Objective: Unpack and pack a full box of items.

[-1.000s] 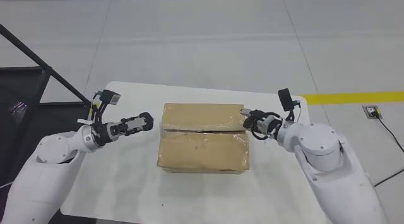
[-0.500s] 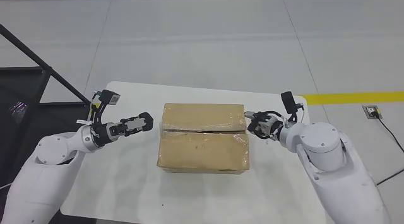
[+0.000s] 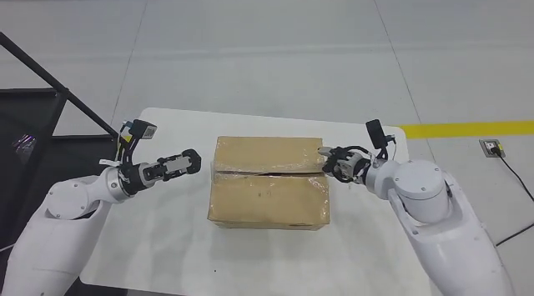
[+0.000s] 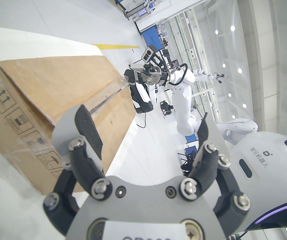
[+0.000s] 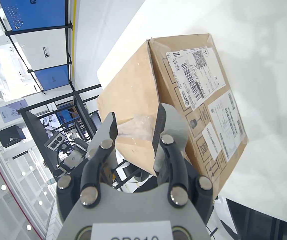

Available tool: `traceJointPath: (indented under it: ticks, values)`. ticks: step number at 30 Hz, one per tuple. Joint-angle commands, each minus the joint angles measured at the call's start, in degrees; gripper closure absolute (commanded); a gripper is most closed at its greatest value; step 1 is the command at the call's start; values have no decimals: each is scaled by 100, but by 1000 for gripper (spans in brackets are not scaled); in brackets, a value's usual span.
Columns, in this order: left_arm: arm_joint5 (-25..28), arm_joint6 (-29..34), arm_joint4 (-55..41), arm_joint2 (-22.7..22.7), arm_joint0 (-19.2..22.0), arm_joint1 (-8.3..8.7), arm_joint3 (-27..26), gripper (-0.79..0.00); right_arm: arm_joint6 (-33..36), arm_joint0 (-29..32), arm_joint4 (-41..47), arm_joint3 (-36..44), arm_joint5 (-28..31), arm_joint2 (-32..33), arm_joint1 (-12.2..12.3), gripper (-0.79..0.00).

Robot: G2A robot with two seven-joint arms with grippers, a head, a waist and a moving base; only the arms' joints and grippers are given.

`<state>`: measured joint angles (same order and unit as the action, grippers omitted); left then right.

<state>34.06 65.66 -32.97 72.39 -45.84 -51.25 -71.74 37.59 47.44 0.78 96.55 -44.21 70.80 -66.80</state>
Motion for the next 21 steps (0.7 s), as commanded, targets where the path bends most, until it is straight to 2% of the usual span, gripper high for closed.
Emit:
traceJointPath:
  ticks: [1, 7, 9, 11, 12, 13, 21]
  values:
    - [10, 6, -6, 14, -18, -1, -15, -785, 57, -55, -29, -28, -33, -60, 3, -348]
    - [27, 31, -28, 57, -60, -3, -55, -785, 234, -174, -276, -64, -180, -262, 31, -345]
    - [29, 39, -30, 67, -67, -5, -58, -785, 260, -200, -317, -79, -212, -293, 38, -311]
    - [26, 44, -29, 76, -73, -7, -64, -785, 288, -217, -328, -97, -229, -320, 43, -163]
    - [22, 54, -36, 76, -79, -8, -79, -785, 302, -222, -334, -111, -234, -335, 45, -28]
    - [29, 59, -45, 80, -83, -9, -102, -785, 308, -230, -342, -120, -238, -346, 47, 0]
    - [49, 177, -191, -21, -95, -50, -427, -785, 320, -121, -322, 96, -213, -352, 76, 0]
